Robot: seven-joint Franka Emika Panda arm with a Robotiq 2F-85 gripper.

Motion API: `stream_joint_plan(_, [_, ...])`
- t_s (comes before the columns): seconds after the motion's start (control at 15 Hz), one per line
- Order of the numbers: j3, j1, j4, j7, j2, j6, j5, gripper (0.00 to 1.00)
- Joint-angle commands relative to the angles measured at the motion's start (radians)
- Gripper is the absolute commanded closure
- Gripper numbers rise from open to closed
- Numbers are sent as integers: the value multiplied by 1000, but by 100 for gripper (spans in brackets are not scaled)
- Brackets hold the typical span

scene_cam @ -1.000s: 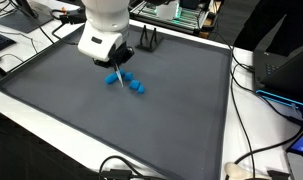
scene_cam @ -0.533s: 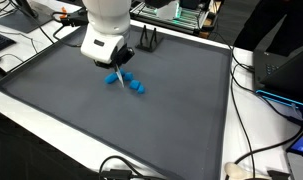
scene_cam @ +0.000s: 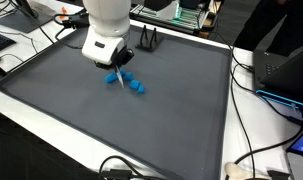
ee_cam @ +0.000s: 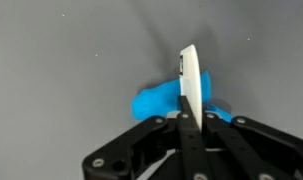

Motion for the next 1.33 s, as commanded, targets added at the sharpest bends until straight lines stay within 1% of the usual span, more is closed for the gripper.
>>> stream_joint_plan(0.0, [-4, -12, -48, 10, 10, 48, -23, 99])
stream_joint_plan(0.33, [-5, -18, -64, 5, 2, 32, -20, 99])
stream_joint_plan(1.07, [-9, -49, -139, 13, -35, 60, -7, 99])
stream_joint_plan(1.27, [-15, -51, -145, 13, -46, 43, -13, 99])
